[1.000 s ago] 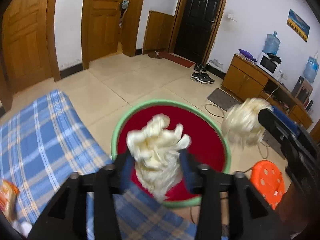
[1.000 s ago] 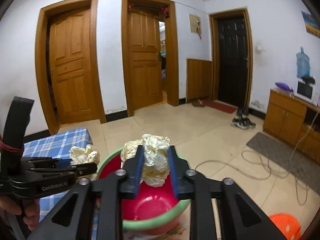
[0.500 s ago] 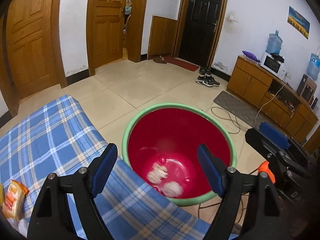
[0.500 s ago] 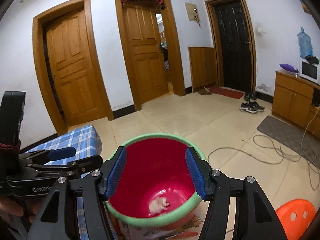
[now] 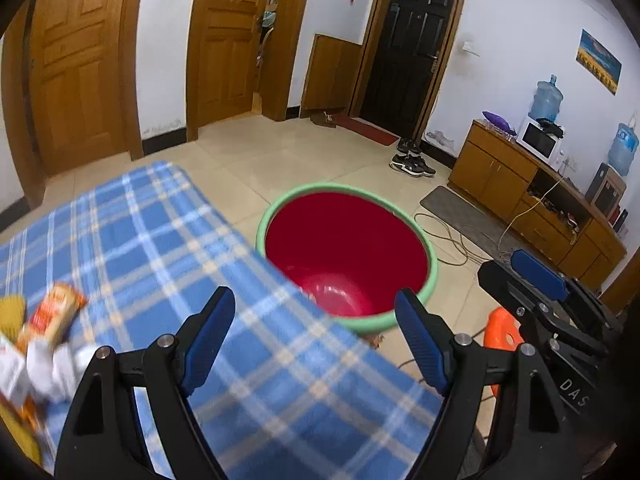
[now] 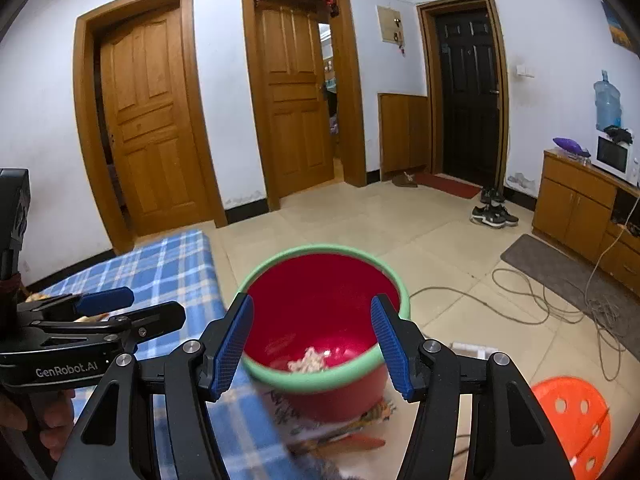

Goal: Collect trash
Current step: 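Grasp the white medicine box with the right tool while the left grasps the orange box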

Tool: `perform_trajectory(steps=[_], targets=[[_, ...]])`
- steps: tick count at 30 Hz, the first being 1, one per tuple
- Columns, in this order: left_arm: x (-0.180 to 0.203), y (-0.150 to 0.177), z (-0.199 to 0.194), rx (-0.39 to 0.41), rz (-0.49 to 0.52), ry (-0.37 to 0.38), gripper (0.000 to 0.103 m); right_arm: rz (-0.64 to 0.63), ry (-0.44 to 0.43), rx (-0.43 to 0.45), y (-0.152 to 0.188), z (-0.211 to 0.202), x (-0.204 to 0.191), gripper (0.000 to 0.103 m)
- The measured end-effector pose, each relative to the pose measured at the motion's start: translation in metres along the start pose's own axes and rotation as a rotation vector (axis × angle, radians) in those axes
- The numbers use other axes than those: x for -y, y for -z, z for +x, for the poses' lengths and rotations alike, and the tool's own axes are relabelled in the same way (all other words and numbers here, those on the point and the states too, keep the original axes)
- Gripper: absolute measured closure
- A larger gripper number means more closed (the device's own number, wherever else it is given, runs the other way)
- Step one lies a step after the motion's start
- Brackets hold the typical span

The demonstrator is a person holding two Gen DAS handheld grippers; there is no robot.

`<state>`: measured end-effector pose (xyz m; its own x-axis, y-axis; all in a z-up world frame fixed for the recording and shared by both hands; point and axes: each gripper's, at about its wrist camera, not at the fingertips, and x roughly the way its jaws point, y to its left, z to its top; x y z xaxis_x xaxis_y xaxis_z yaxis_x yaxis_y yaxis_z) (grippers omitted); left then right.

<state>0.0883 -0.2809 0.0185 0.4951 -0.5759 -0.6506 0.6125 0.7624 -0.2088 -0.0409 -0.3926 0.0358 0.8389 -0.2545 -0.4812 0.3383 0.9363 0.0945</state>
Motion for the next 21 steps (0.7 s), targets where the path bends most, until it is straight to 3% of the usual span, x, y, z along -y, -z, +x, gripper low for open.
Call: perform_trajectory(steps=[11, 17, 21], targets=[[-0.062, 0.028, -0.045, 0.019, -0.099, -0.072, 0.021, 0.002, -0.068, -0.064, 0.019, -0.012, -0.042, 0.041], [-0.12, 0.05, -0.076, 0.024, -0.196, -0.212, 0.021, -0.023, -0.206, -0.089, 0.012, 0.011, -0.091, 0.041], [-0.167, 0.076, -0.117, 0.056, -0.302, -0.319, 0.021, -0.042, -0.32, -0.118, 0.006, 0.032, -0.139, 0.041]])
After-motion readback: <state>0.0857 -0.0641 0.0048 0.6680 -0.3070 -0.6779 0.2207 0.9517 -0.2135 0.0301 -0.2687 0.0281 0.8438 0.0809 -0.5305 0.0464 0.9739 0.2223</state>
